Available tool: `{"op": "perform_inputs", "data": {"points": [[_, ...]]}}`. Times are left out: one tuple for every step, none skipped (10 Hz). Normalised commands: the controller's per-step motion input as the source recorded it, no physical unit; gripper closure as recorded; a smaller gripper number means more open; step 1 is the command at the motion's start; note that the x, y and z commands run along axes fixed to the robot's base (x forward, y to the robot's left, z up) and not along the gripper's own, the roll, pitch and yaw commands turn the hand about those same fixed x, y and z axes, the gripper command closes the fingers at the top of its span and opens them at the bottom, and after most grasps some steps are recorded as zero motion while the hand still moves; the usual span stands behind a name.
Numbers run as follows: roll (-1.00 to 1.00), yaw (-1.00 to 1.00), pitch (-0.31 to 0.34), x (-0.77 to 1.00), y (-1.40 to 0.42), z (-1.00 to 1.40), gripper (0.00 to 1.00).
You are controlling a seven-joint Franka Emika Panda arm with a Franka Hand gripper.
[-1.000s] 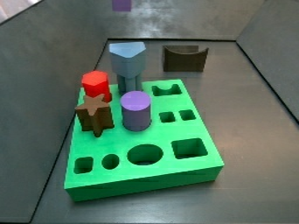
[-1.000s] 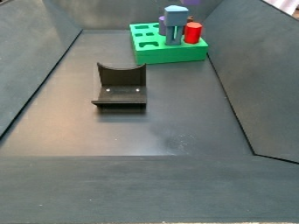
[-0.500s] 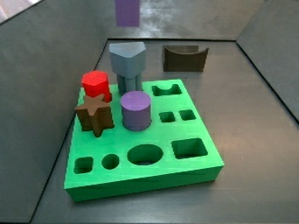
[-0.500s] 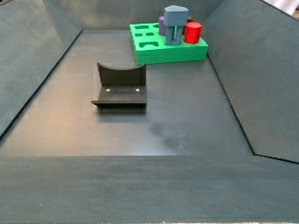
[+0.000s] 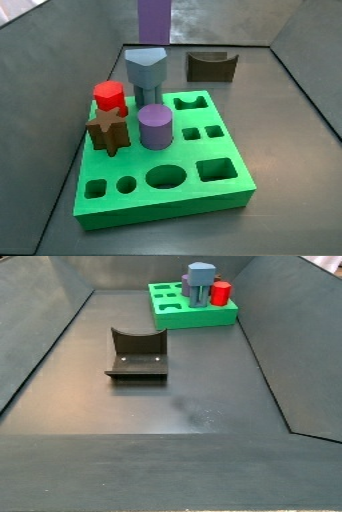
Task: Pick up the arch object. Move up. Move to above the board. Insert the arch object.
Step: Insert the arch object.
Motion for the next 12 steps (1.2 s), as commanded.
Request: {"op": "perform_inputs", "data": {"points": [[0.00, -0.20, -0.100, 0.52, -0.05, 0.00, 1.00], [0.00, -0.27, -0.013, 0.95, 0.00, -0.04, 1.00], [0.00, -0.31, -0.011, 0.95, 0.09, -0.06, 1.00], [0.01, -0.51, -0.019, 0.77, 0.22, -0.14, 1.00], [0.01, -0.72, -0.009, 0.52, 0.25, -0.12, 1.00], [0.00, -0.77, -0.013, 0.46, 0.24, -0.11, 1.00], [0.00, -0.77, -0.019, 0.46, 0.24, -0.09, 1.00], [0.00, -0.77, -0.017, 0.47, 0.25, -0.09, 1.00], [0.00, -0.80, -0.019, 0.42, 0.23, -0.11, 1.00], [0.03, -0.99, -0.014, 0.14, 0.08, -0.14, 1.00], [0.05, -1.00, -0.017, 0.00, 0.00, -0.15, 1.00], [0.05, -1.00, -0.016, 0.00, 0.00, -0.15, 1.00]]}}
